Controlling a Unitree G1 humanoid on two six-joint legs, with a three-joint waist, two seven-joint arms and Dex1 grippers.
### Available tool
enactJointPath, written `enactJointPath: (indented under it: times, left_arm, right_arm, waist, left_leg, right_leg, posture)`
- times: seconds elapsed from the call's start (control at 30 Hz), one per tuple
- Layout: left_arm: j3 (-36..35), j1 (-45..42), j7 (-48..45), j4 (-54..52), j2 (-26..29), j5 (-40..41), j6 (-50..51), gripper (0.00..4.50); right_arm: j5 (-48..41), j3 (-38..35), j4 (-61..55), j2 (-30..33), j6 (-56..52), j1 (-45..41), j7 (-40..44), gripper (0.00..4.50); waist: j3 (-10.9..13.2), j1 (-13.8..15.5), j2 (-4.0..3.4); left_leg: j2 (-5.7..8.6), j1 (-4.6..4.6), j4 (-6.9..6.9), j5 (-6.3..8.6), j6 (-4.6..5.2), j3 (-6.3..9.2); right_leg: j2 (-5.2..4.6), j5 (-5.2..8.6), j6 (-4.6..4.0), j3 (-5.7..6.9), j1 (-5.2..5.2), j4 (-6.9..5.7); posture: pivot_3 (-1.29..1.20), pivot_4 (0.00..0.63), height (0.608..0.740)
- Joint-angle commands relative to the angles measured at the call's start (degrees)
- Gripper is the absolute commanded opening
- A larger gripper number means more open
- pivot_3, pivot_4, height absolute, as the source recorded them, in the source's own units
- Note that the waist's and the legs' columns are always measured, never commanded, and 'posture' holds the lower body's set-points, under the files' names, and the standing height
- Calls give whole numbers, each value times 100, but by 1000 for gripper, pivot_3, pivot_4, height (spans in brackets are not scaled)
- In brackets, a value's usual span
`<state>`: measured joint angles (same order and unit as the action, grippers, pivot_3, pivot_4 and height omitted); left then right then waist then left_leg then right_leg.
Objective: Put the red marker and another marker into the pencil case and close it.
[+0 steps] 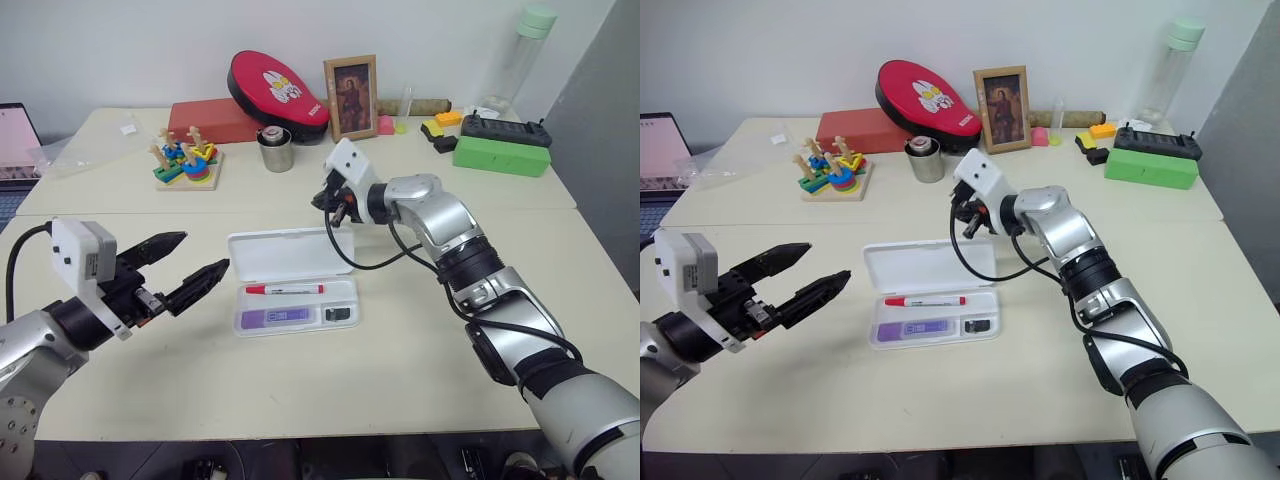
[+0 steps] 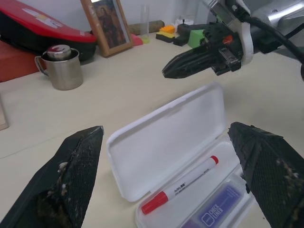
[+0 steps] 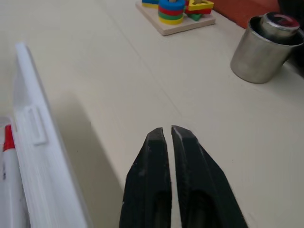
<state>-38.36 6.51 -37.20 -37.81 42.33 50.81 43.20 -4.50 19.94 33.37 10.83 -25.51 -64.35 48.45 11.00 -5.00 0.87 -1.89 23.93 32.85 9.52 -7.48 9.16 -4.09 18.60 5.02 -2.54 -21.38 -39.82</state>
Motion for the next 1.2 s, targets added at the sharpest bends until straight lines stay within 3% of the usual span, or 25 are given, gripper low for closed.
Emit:
enactJointPath:
  times: [0.03,0.5,0.83,0.97,1.13,1.2]
  left_arm:
    - [-172,104,63,-231,93,233,-42,4500]
    - [78,340,-488,-235,739,642,117,4500]
    - [454,64,-1036,86,1271,620,120,4500]
    - [556,-17,-1129,182,1340,575,127,4500]
    - [787,-219,-1150,356,1355,456,97,4500]
    - [868,-310,-1142,405,1357,420,87,4500]
  right_arm:
    - [10,221,-657,99,93,125,668,26]
    - [60,982,-3149,940,288,1420,2123,26]
    - [1247,1953,-2827,996,327,2060,1559,26]
    - [1001,1612,-2967,954,129,2164,1553,26]
    - [-312,88,-3438,815,-245,2287,1579,26]
    - [-730,-341,-3621,942,-495,2290,1666,378]
  waist:
    - [0,3,-1]
    - [-2,12,3]
    - [-7,8,6]
    - [-11,6,12]
    - [-10,32,12]
    - [-7,46,11]
  left_leg:
    - [0,0,0,0,0,-1]
    - [0,-5,1,0,-1,0]
    - [-1,-15,0,1,-1,-1]
    - [-1,-31,0,0,-1,-1]
    - [-1,-25,1,-3,-6,-1]
    - [-1,-7,2,-3,-6,0]
  right_leg:
    - [0,0,0,-1,0,0]
    - [0,1,0,-1,5,0]
    - [0,2,0,-1,12,5]
    - [0,3,1,-2,26,5]
    - [0,4,4,-2,26,6]
    - [0,2,1,-1,11,8]
  posture:
    - [0,150,740]
    - [0,150,740]
    - [0,150,740]
    - [0,150,740]
    - [0,150,740]
    - [0,150,740]
